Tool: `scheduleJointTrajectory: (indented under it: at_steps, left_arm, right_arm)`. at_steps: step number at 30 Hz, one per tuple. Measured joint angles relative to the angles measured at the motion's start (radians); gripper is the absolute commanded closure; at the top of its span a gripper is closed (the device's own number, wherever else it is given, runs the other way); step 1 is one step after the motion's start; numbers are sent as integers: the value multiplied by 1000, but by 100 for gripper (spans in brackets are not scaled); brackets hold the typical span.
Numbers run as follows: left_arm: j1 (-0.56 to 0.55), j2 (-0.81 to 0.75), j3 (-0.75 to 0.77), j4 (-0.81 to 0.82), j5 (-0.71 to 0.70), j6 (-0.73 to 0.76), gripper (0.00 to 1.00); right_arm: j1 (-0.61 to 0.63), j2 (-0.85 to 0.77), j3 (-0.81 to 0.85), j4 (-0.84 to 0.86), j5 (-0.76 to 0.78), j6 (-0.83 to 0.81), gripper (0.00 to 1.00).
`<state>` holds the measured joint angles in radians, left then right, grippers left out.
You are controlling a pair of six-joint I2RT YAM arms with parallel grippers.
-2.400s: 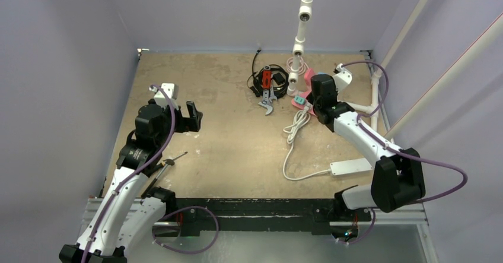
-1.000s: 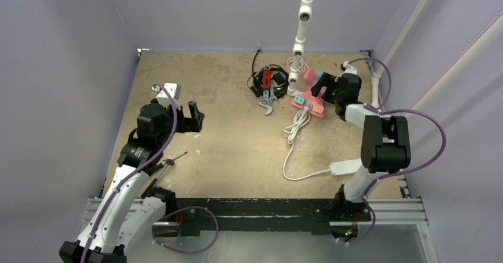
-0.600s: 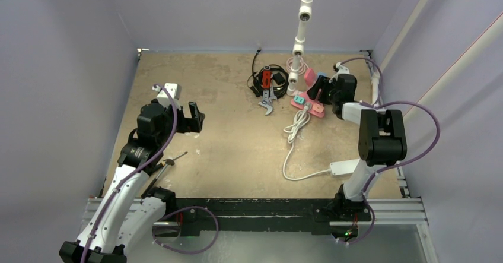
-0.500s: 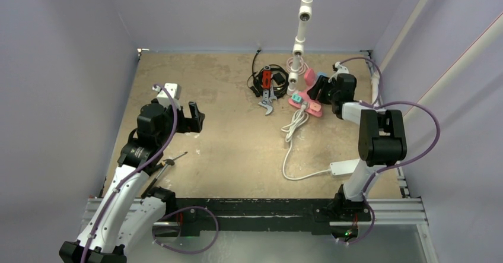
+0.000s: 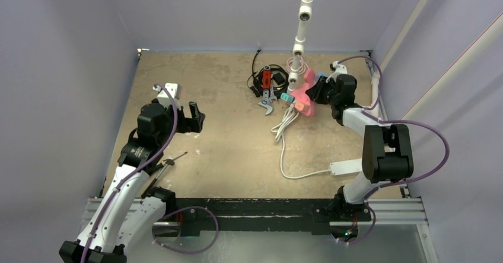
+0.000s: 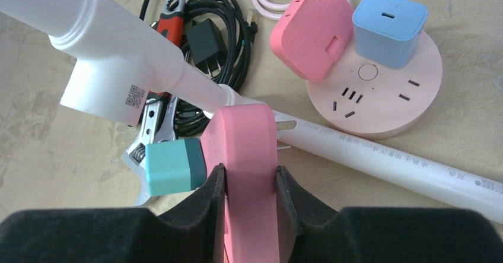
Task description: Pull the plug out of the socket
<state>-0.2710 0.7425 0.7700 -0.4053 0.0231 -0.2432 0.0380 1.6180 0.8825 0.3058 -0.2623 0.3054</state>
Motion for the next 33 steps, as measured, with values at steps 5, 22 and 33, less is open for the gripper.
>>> scheduleJointTrajectory:
  at_steps: [5, 22, 33]
  left_arm:
    - [0, 6, 0, 0, 1, 0, 1]
    - [-26, 14, -5, 8, 38, 0, 4]
    - [-258, 106, -40, 42, 90, 2, 4]
  right_arm:
    - [5, -2, -15, 18, 3, 10, 87]
    - [211, -254, -249, -26, 191, 226, 100]
    - [369, -313, -311, -39, 191, 284, 100]
